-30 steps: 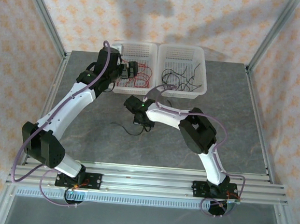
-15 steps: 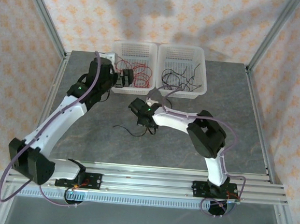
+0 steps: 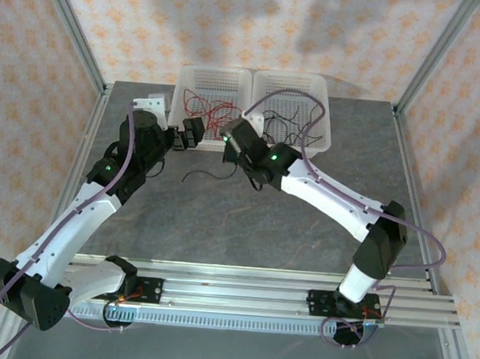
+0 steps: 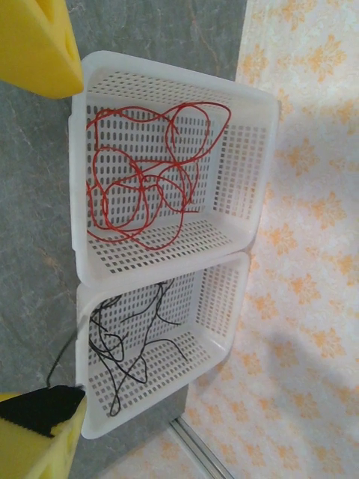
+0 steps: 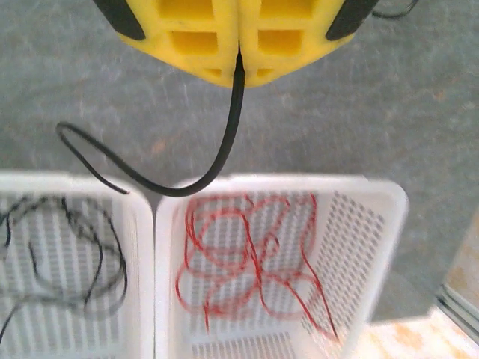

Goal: Untangle the cables

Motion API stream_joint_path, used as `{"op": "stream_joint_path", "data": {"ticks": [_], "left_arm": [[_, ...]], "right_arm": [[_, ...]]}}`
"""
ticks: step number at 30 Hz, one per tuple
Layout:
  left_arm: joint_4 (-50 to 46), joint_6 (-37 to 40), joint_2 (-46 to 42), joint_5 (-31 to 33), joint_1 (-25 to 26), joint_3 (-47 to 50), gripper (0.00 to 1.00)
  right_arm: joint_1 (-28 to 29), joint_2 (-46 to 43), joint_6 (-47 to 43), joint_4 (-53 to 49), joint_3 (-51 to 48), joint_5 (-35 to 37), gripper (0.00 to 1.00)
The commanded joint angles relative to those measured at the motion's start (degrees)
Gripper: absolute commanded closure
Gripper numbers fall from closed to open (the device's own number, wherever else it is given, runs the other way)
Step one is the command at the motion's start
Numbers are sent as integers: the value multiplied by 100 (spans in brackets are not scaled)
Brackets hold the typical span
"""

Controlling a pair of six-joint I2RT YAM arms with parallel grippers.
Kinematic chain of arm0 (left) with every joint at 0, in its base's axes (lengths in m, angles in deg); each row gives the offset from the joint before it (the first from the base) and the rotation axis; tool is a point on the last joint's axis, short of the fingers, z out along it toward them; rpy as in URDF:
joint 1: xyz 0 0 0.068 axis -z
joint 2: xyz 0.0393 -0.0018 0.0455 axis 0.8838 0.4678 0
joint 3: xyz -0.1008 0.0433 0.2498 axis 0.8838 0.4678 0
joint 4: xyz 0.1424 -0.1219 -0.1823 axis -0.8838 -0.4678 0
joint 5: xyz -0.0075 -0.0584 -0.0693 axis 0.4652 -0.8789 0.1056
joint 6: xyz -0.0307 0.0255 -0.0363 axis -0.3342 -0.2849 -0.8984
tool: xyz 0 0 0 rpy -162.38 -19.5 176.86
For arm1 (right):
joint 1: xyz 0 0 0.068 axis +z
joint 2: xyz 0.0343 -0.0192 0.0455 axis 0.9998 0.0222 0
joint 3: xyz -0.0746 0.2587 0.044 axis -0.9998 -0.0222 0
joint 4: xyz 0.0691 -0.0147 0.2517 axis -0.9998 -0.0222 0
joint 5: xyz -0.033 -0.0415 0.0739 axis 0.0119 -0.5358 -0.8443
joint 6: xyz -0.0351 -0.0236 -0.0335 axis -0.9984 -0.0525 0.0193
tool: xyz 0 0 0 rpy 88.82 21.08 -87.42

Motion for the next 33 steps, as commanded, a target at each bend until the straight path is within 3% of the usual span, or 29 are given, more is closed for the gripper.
{"op": "stream_joint_path", "data": {"ticks": [1,6,19,25,33], "left_arm": [[144,-106,-272,12,15,123,1],[45,-87,-606,-9,16,222,1],[-279,-228,-1078,-221,16,472,1],[-299,-359,-1305,-188,16,664,1],[-481,-350,-1432,-168,20,638,1]], "right_arm": [[-113,-121,-1394,-217,643,582,100],[-250,-112,-3405,362,1080,1162,100],[-1356,367,-6177,2362,1253,609,100],[-1936,1232,-6445,2597,1873,497,100],[-2529,2610,-5556,2261,2740,246,100]]}}
